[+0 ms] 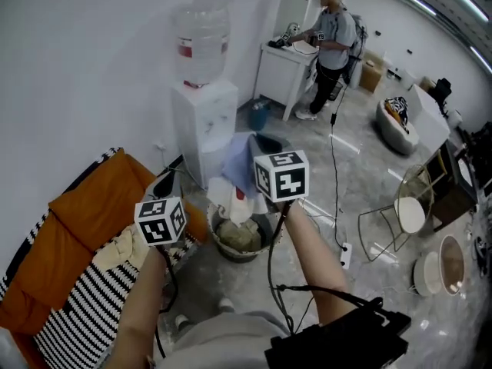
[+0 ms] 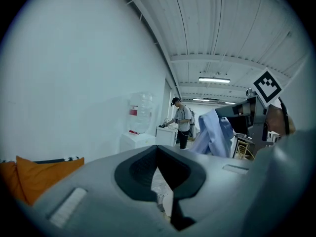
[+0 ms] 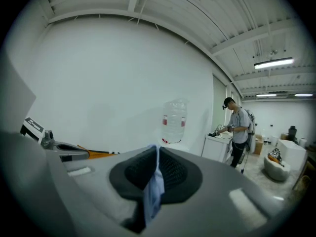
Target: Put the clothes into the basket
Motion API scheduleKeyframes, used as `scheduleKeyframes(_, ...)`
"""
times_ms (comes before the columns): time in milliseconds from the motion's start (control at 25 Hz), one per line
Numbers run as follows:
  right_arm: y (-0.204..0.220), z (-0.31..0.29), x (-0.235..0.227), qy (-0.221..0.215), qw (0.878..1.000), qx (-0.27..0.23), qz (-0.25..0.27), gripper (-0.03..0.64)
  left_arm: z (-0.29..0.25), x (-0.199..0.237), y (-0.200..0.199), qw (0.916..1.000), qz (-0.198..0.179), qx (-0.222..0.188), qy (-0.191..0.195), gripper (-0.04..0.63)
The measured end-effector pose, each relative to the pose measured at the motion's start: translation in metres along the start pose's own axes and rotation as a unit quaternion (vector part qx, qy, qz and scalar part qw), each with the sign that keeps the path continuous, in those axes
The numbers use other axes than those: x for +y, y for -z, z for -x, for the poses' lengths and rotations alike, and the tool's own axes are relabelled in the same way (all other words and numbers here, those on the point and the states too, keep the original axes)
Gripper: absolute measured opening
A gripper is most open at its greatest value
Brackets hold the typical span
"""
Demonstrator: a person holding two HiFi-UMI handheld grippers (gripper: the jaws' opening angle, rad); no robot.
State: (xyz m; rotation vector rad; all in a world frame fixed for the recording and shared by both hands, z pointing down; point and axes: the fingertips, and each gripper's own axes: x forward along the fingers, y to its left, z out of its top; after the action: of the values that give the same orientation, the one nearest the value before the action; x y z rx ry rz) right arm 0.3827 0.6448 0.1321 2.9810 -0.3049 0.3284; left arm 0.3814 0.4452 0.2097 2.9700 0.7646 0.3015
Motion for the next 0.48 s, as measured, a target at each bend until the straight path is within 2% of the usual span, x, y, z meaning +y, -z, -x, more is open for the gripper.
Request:
scheduleKeyframes(200, 0.021, 0.012, -0.04, 0.032, 0.999, 0.005, -0.019, 0.017, -0.034, -0.036, 0.011, 0.9992, -0.004, 0.014, 0.038, -0.006)
scheduleKeyframes(480, 0.067, 0.019, -0.075, 0.068, 0.996, 0.025, -0.054, 0.017, -0.071, -0.063, 0.038, 0.9958, -0.022, 0.048, 0.074, -0.006)
